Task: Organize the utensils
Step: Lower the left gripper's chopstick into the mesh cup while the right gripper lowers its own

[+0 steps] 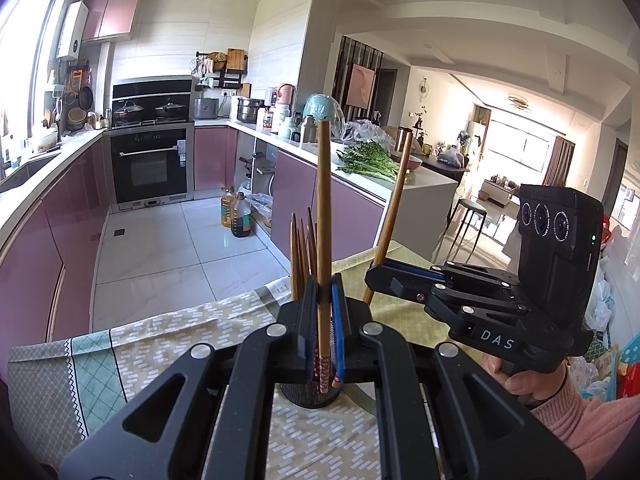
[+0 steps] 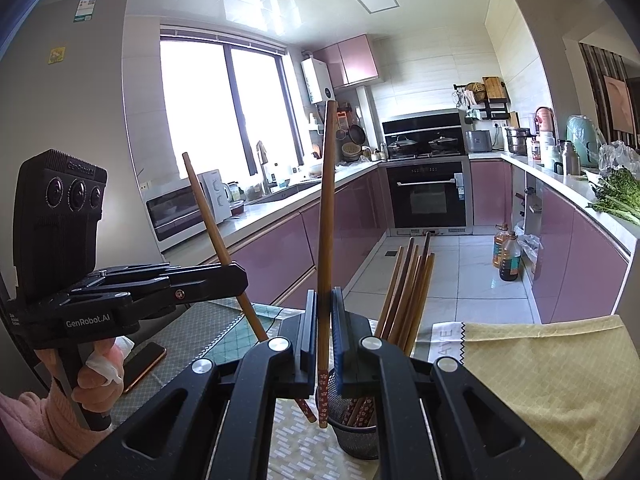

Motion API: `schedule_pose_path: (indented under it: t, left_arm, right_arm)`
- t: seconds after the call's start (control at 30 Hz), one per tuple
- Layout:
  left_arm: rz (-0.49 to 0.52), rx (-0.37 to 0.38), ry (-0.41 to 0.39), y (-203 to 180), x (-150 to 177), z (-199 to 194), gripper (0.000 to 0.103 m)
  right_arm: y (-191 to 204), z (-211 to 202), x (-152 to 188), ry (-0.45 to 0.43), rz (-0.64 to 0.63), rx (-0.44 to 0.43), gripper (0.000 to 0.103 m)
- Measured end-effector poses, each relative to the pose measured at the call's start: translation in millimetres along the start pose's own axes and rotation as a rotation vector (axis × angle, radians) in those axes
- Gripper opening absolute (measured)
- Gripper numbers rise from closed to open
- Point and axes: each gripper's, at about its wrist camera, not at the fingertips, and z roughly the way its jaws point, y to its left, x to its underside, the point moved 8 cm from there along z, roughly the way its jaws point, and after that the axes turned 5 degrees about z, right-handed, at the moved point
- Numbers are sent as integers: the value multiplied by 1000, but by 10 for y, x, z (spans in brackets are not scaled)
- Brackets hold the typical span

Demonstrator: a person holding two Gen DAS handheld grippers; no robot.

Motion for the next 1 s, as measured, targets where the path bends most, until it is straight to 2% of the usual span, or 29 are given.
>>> schedule_pose_path:
  t: [1.0]
  left_arm:
    - [-4,-11,-18,-53,-71,36,8]
  right_arm:
    - [-35,77,-108,-18,1,13,6]
